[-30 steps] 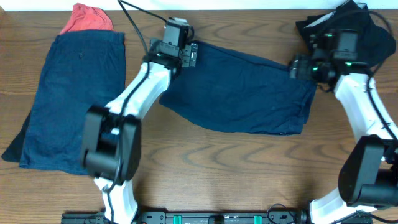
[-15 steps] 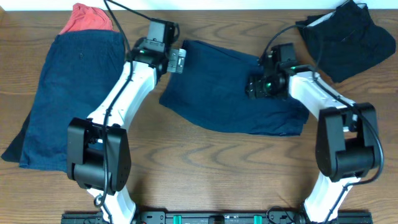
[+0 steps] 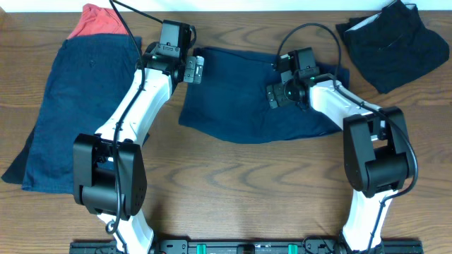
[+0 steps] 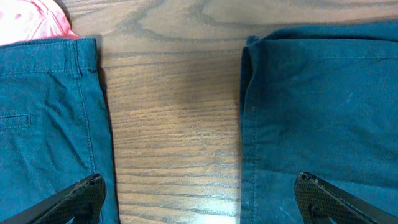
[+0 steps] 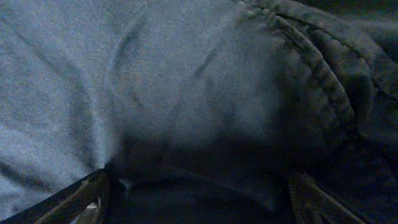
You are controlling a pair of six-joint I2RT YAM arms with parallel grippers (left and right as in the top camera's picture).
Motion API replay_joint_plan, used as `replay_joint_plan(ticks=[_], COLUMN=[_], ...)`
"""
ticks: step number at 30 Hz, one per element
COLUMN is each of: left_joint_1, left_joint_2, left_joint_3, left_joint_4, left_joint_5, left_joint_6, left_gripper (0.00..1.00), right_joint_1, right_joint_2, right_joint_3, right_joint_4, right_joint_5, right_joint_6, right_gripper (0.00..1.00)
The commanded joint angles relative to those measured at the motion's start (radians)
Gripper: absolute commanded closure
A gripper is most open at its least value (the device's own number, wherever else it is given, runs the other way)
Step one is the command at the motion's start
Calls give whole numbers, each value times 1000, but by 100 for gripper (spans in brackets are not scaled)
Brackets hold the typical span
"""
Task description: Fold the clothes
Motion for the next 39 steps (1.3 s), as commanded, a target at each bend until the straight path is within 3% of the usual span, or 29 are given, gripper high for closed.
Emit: replay_joint_plan(ticks=[1,9,13,18,24,29,35,39], left_joint_1=[2,8,11,32,53,53,53,53], left_joint_2=[-6,-2,9,65,114,119,131,169], left_joint_3=[4,4,4,4,4,2,-4,-4], left_joint_4=[-23,-65,-91,-152,-216,-224,-179,-151], left_joint_5=[35,384,402,402,403,402,385,383], left_joint_6=[18,130,136,105,79,79,79,79], left_gripper=[2,2,2,23,36,68,85,87], right_joint_1=[24,10,3,-30,-134,-224,-298,-327], right_joint_2=[114,6,-121,-304,-419,-415,-414,-414], right_joint_3=[-51,40,108,135,135,127,77,31], right_joint_4=[-32,-148,-254,-314,-402,-537,-582,-573], right_joint_5=[-24,-131,-138,-126,-131,-130,-134,-134], right_joint_6=[-49,46,51,100,136,171,180,180], right_gripper=[9,11,12,11,12,10,7,8])
